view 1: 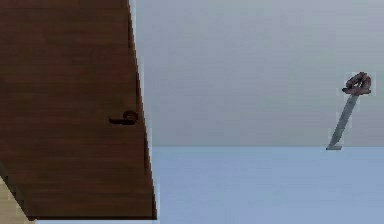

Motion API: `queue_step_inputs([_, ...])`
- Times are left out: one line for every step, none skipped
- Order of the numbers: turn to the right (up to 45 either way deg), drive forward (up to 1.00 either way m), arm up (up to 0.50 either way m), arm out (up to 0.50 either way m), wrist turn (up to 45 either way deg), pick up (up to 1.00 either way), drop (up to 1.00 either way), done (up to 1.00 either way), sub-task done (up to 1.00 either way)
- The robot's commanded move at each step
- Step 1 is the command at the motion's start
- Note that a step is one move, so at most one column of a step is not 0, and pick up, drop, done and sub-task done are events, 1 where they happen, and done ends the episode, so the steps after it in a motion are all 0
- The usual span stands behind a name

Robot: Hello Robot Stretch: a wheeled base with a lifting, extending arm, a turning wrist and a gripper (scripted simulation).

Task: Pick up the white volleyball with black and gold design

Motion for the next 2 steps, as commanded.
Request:
queue_step_inputs([0.0,0.00,0.10,0.00,0.0,0.00,0.00,0.00,0.00])
queue_step_inputs([0.0,0.00,0.00,0.00,0.0,0.00,0.00,1.00,0.00])
